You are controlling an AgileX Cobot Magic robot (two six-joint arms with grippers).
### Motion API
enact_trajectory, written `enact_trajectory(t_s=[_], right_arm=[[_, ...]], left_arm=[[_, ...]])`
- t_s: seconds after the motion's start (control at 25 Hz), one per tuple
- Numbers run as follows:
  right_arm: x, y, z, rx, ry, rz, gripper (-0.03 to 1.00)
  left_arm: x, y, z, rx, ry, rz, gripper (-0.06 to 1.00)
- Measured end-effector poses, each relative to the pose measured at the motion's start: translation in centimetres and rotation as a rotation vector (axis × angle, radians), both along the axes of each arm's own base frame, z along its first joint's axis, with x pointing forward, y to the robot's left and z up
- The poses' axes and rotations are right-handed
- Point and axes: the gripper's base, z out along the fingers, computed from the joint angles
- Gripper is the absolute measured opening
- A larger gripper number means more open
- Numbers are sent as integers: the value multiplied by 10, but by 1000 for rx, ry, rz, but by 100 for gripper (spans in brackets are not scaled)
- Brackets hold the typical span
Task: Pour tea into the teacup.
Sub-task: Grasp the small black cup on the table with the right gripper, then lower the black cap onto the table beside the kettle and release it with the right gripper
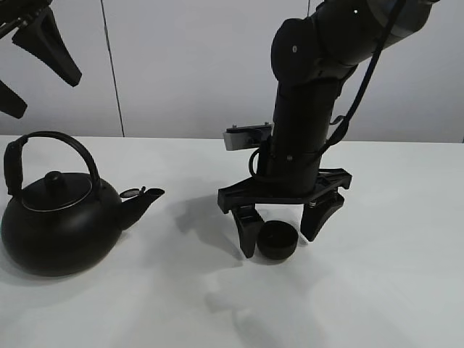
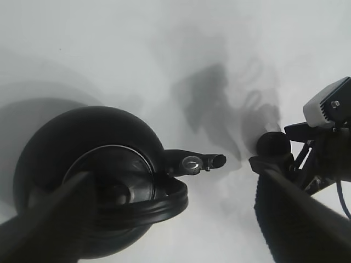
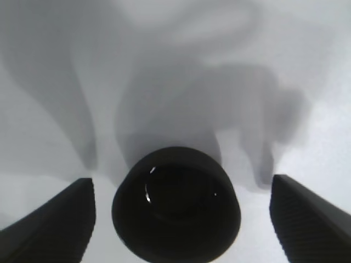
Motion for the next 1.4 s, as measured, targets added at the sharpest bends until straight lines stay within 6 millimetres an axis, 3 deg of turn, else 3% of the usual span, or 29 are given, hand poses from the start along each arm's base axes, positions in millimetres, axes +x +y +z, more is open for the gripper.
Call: enact_trajectory(t_s=[0.12, 0.2, 0.44, 0.64, 0.92, 1.12, 1.4], right_arm=[[0, 0, 0, -1, 0, 1, 52], [0, 0, 0, 0, 1, -1, 40], [2, 1, 4, -1, 3, -3, 40], [13, 9, 32, 6, -8, 14, 40], [8, 50, 65, 42, -86, 147, 40], [-3, 72, 59, 52, -97, 200, 40], [0, 89, 28, 77, -110, 213, 40]], left_arm=[[0, 0, 0, 0, -1, 0, 58], [0, 0, 0, 1, -1, 0, 58], [0, 0, 0, 1, -1, 0, 58], [0, 0, 0, 2, -4, 2, 58], [1, 0, 0, 3, -7, 4, 58], [1, 0, 0, 3, -7, 4, 58], [1, 0, 0, 3, -8, 5, 58]])
